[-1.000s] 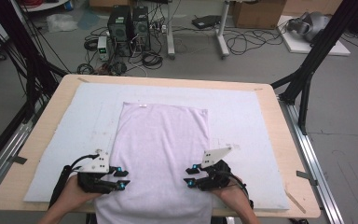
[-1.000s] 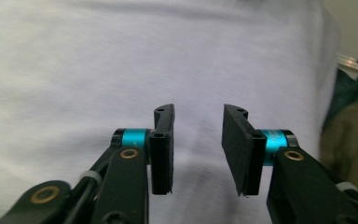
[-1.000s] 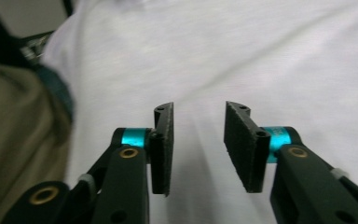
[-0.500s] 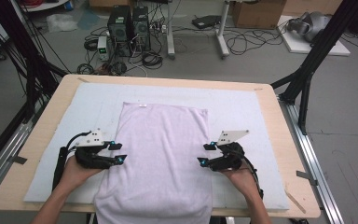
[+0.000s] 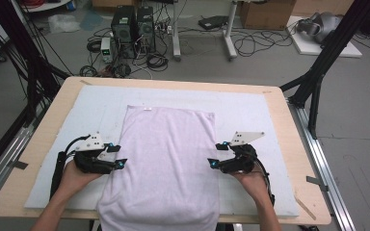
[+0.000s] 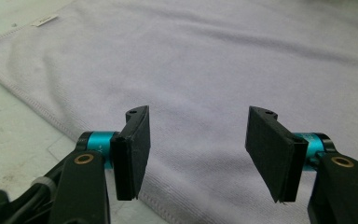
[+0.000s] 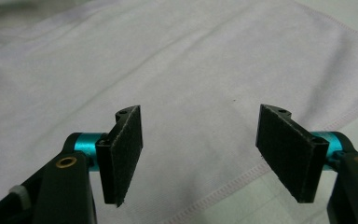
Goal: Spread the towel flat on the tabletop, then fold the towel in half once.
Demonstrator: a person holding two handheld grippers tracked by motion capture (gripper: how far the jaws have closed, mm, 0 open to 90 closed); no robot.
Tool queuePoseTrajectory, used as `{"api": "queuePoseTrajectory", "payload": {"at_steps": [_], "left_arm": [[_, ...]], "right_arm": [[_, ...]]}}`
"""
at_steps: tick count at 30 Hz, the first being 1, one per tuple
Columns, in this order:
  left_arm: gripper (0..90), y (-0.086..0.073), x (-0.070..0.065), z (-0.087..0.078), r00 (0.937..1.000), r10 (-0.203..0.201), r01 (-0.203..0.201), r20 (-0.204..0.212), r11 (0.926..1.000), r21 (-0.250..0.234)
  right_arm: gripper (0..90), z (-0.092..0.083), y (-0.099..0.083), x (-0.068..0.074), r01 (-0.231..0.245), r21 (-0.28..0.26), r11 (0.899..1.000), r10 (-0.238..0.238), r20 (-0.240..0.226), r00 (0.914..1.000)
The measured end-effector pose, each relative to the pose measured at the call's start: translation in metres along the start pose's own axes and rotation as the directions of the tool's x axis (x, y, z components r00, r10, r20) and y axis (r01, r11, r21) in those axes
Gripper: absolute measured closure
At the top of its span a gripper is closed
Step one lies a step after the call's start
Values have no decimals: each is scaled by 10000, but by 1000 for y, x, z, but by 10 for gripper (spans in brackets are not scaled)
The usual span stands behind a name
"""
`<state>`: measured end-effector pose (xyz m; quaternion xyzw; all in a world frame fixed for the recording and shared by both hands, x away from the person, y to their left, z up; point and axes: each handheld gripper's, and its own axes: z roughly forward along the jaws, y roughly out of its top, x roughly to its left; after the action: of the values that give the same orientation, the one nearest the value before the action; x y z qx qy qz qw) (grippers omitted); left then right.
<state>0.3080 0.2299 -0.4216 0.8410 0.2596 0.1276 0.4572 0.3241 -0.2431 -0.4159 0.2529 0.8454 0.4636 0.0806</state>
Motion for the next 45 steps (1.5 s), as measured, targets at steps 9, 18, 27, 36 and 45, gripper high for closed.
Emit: {"api": "queuePoseTrajectory", "payload": {"at_steps": [9, 18, 27, 36, 45], "left_arm": [[389, 1, 1, 4, 10000, 58, -58, 22, 10000, -68], [388, 1, 2, 4, 10000, 35, -35, 43, 10000, -84], [389, 1, 3, 5, 10000, 56, -55, 40, 9999, -84], [396, 6, 8, 2, 9999, -117, 115, -127, 9998, -166], [435, 26, 40, 3, 9978, -485, 475, -447, 9986, -227]], "right_arm": [[301, -4, -4, 6, 94, 6, 10000, -94, 237, 9997], [297, -1, -5, 9, 184, 185, 9997, -188, 227, 9996], [294, 1, -4, 10, 306, 199, 9993, -312, 318, 9990], [295, -2, 2, 2, 333, 17, 9994, -334, 373, 9987], [317, -6, 26, -30, 95, -86, 9999, -92, 431, 9990]]}}
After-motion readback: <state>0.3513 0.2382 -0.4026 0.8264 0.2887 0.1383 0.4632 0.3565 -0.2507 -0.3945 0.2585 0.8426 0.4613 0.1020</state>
